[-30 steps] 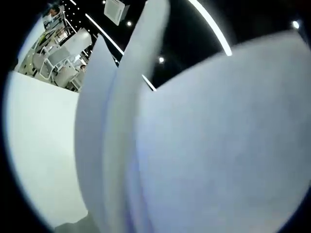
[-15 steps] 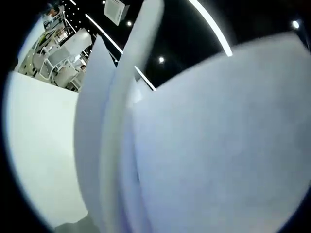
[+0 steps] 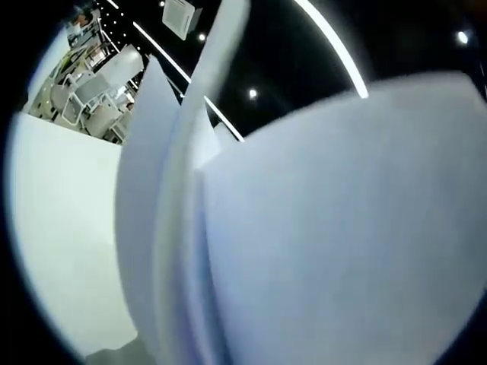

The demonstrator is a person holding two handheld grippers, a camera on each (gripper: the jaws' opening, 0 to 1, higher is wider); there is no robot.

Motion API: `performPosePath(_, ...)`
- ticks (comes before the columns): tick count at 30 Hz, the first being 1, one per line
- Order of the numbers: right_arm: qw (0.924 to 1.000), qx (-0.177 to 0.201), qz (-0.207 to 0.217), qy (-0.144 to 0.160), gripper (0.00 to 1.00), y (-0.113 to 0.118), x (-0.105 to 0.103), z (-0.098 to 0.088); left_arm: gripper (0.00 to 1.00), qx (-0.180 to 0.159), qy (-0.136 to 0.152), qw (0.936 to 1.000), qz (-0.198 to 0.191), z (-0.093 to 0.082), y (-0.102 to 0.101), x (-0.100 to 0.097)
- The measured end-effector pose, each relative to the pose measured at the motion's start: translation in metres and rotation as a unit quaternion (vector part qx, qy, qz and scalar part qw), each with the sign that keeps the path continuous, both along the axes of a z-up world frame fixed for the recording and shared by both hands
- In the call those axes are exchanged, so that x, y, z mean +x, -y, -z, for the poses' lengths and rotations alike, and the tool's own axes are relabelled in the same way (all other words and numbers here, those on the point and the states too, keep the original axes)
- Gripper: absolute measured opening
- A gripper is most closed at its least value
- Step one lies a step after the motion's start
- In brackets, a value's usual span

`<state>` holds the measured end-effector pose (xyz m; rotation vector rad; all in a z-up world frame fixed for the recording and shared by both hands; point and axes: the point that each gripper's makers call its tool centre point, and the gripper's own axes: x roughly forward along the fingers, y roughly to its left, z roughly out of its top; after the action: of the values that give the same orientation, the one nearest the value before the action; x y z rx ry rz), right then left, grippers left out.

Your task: Organize the stack of printing papers by aligning and flattening the scattered papers on the table

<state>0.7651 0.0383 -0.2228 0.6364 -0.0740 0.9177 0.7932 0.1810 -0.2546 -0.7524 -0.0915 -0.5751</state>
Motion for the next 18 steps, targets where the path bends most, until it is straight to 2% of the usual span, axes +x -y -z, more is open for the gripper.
performPosePath(18,0.9997,-0.020,-0.011,0.005,0.02,-0.009,-0.010,0.000,0.16,-0.001,-0.001,1.0000,0.000,-0.001,0.000,0.000)
